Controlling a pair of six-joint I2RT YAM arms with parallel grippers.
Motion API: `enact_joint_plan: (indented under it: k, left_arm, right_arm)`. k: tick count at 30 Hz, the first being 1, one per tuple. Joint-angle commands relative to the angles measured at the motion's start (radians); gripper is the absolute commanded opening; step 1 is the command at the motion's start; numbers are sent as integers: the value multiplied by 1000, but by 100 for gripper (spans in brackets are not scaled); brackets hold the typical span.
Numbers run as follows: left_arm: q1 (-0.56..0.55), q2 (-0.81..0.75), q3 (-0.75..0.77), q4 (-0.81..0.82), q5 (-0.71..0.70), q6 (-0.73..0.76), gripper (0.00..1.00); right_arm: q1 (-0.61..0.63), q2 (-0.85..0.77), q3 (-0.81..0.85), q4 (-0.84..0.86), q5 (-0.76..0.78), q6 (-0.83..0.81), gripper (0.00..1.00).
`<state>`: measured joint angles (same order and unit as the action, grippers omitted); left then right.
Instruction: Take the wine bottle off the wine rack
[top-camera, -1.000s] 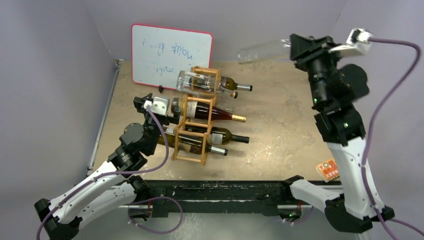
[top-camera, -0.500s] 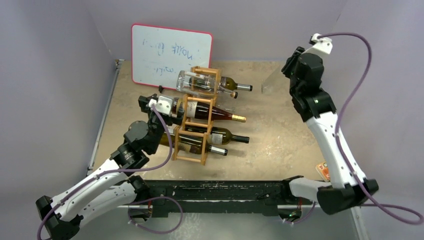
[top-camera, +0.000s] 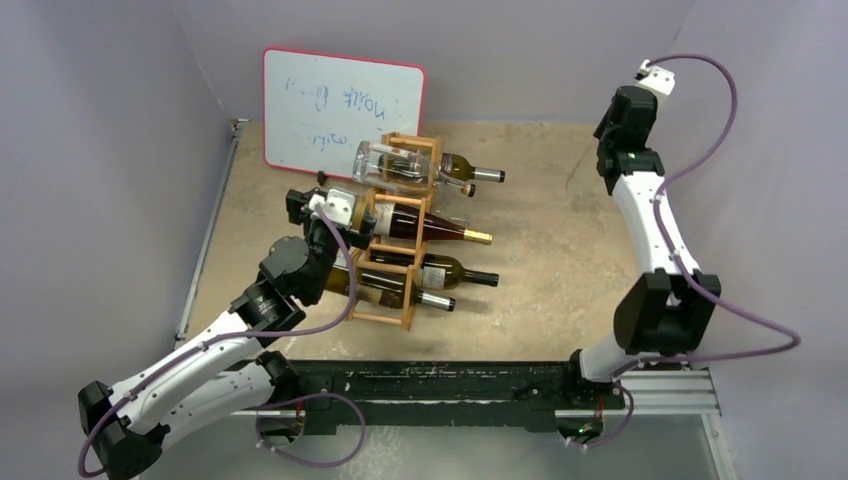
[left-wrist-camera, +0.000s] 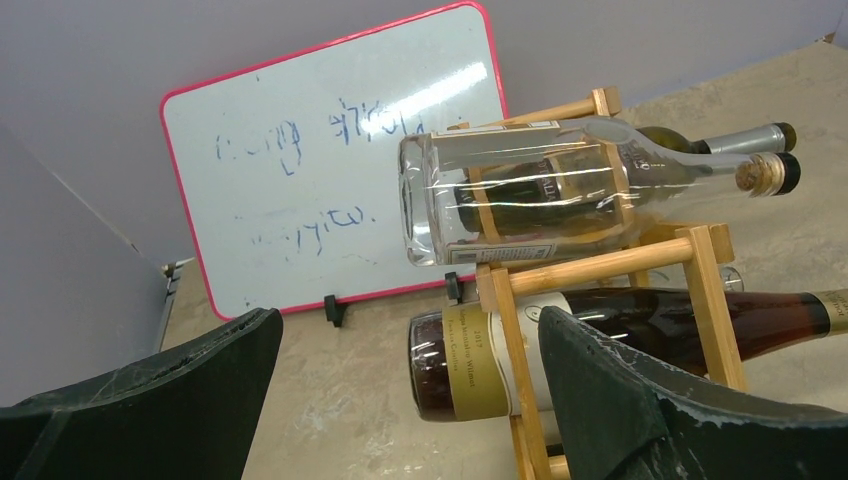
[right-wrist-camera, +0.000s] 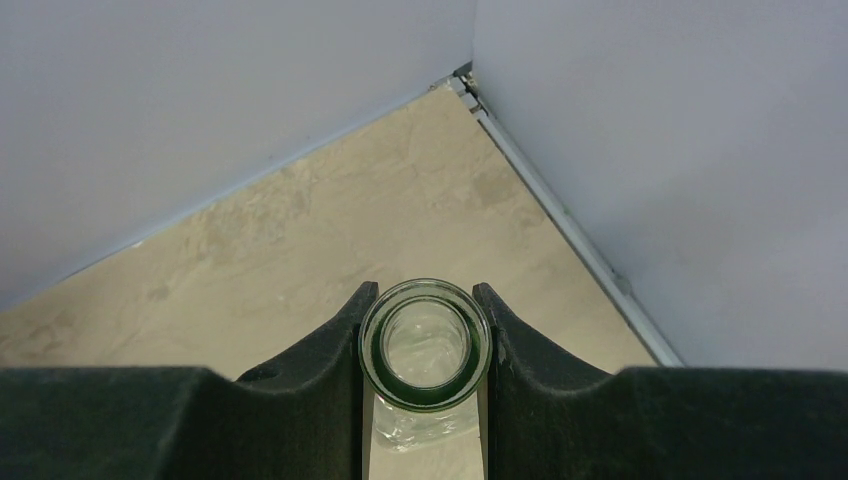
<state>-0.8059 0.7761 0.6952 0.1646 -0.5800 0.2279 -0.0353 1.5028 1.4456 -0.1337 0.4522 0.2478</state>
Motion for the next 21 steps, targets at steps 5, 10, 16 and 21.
enact_joint_plan:
  k: [5, 10, 16, 21]
  left_arm:
    - [-3, 17, 1, 83, -61, 0, 100]
    - [-2, 16, -9, 107, -120, 16, 100]
    - [-2, 9, -29, 142, -142, 34, 100]
    - [-3, 16, -29, 146, -143, 37, 100]
  right_arm:
    - [-27, 193, 220, 228, -26, -122, 0]
    - [-41, 303, 314, 246, -56, -141, 0]
    - [-62, 423, 428, 227, -107, -152, 0]
    - [-73, 487, 481, 217, -135, -148, 0]
